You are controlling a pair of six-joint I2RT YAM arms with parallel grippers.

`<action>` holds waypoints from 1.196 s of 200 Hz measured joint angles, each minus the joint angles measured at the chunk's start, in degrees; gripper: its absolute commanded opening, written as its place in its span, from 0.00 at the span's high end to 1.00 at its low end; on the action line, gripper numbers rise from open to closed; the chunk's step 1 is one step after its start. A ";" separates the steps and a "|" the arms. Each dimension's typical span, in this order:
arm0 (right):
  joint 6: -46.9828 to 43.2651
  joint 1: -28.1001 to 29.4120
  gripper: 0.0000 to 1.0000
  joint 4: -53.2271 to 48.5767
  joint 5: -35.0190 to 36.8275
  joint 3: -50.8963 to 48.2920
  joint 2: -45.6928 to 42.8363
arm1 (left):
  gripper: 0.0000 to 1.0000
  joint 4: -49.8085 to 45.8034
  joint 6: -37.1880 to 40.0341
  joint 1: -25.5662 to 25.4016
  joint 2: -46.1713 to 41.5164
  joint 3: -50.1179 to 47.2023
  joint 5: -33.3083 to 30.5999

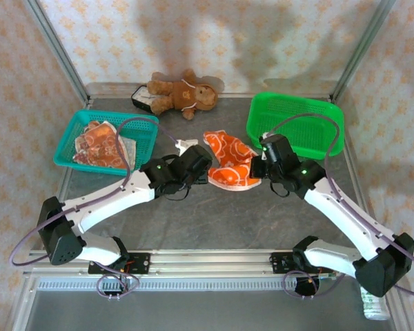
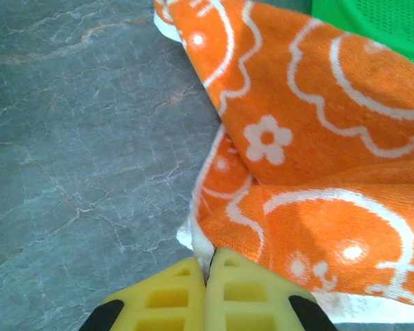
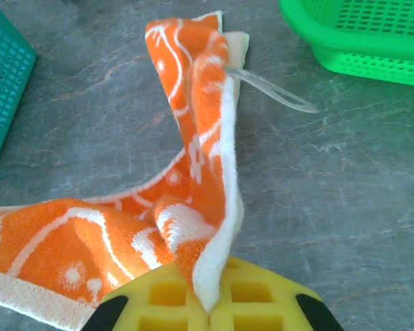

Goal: Fold and stack the towels

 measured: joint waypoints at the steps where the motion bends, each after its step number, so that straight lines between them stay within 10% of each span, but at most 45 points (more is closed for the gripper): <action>1: -0.07 0.00 1.00 -0.02 0.02 0.04 0.04 | 1.00 0.00 -0.02 0.00 0.04 0.00 0.00; 87: -2.19 -0.35 1.00 8.70 -2.16 1.99 31.12 | 1.00 0.90 -0.37 2.84 13.99 -4.57 -4.76; 119: -2.29 -0.66 0.80 10.93 -2.47 4.94 38.10 | 1.00 1.25 0.07 2.82 19.12 -4.50 -4.98; 171: 0.22 -0.74 0.61 14.93 -2.78 -0.87 29.09 | 1.00 1.68 0.09 2.82 20.55 -4.42 -4.98; 239: 5.77 -0.76 0.65 18.32 -2.23 -16.00 12.68 | 1.00 2.80 1.55 3.65 20.55 -4.39 -5.88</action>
